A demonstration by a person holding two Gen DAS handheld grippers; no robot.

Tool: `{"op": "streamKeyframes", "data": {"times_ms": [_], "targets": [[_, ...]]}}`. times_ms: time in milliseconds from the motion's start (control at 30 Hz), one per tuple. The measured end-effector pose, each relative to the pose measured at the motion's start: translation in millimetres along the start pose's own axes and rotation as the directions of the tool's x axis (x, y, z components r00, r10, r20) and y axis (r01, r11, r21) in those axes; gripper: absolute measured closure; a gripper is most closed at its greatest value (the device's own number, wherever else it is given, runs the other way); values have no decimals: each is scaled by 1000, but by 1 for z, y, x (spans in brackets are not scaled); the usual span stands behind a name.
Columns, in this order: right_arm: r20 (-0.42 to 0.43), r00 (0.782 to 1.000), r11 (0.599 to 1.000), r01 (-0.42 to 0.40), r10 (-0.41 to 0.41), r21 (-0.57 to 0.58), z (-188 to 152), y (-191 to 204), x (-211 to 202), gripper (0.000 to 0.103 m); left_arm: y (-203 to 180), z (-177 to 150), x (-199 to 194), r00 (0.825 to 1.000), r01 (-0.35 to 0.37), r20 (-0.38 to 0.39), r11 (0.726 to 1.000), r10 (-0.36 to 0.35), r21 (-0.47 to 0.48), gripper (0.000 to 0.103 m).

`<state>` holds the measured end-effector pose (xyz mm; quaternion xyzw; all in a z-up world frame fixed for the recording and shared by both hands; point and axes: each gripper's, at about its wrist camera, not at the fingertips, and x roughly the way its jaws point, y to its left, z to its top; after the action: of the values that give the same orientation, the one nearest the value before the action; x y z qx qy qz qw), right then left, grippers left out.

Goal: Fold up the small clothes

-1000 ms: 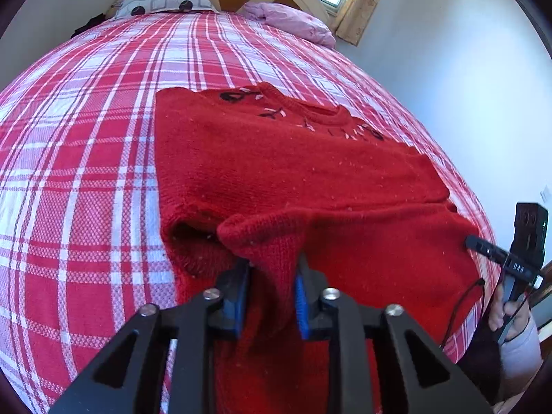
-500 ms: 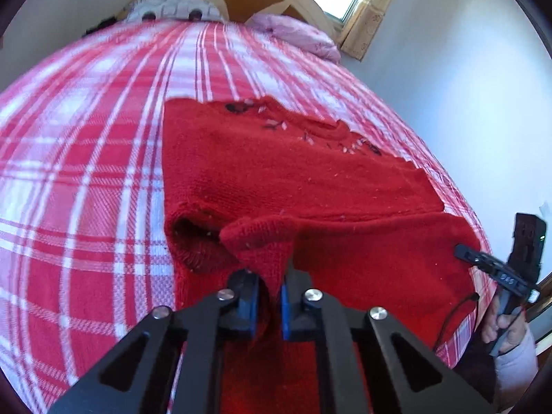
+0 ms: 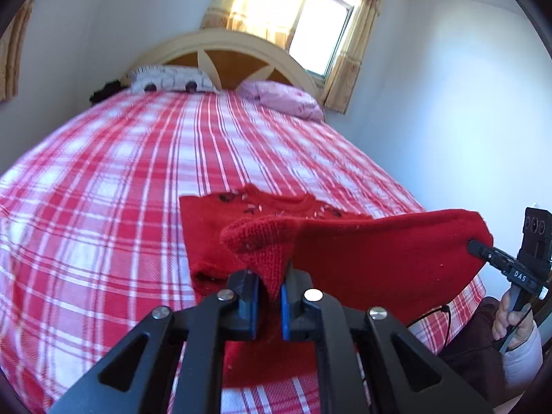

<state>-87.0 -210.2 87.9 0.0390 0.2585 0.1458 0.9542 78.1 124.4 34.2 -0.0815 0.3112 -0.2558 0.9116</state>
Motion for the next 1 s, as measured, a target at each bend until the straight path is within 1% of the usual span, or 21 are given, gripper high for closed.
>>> {"op": "streamKeyframes", "data": {"times_ms": [100,267,333,400,467,600,667,767,933,1000], "targets": [[40,999,999,-2,4,-40,11,16,-22,95,-7,7,-23,999,-18,41,999,17,30,93],[75,997,989,44,-33,-143,19,46,-48,95,-26,17,-58,992,-54,122,994,43,96,93],[78,995,984,67,-55,-164,17,53,-52,95,-29,16,-63,990,-66,134,992,52,104,93],[80,994,982,84,-72,-170,12,54,-53,95,-27,11,-62,990,-64,129,993,51,100,93],[77,994,982,94,-82,-163,5,49,-52,95,-22,6,-55,992,-63,115,994,53,89,93],[47,996,993,74,-69,-96,-3,26,-38,95,-11,2,-26,997,-60,59,996,56,67,93],[41,997,995,64,-60,-83,-3,18,-28,95,-11,1,-19,997,-65,48,996,62,63,93],[22,998,995,56,-55,-80,3,8,-8,95,-8,9,0,997,-74,28,996,73,51,93],[-19,999,998,49,-49,-28,19,-26,36,95,3,32,43,997,-79,-16,997,79,13,93],[-38,998,999,49,-50,-16,24,-36,53,95,5,35,57,996,-87,-36,996,87,13,93]]}}
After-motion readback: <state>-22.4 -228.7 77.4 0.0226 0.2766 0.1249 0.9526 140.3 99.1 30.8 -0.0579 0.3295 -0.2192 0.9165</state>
